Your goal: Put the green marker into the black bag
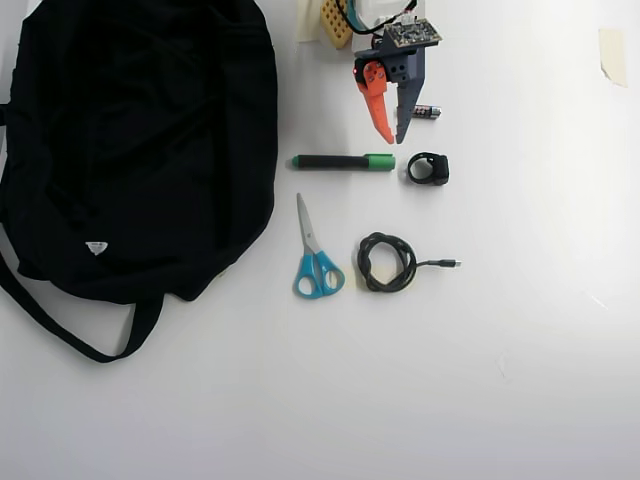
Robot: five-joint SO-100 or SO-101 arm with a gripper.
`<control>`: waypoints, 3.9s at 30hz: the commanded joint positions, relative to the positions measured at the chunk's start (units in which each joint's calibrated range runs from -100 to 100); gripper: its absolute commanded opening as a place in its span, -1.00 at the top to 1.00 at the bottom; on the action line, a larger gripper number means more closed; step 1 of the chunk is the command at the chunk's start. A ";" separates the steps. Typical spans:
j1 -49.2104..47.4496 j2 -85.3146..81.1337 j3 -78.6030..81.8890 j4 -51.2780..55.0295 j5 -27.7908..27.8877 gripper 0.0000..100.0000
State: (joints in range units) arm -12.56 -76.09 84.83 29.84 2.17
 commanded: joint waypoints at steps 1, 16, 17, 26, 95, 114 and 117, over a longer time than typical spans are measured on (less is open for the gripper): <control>-0.15 10.36 -10.07 -9.51 -4.06 0.96; 4.79 41.57 -44.67 -18.99 -5.69 0.96; 5.23 43.14 -47.27 -18.99 -5.69 0.96; 5.98 56.26 -65.42 -18.99 -2.07 0.96; 5.53 64.06 -79.17 63.27 -7.36 0.96; 4.94 64.06 -79.17 67.32 -6.79 0.96; 5.08 64.47 -79.08 67.23 -7.05 0.96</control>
State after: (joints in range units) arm -7.27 -9.42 6.68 96.39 -4.76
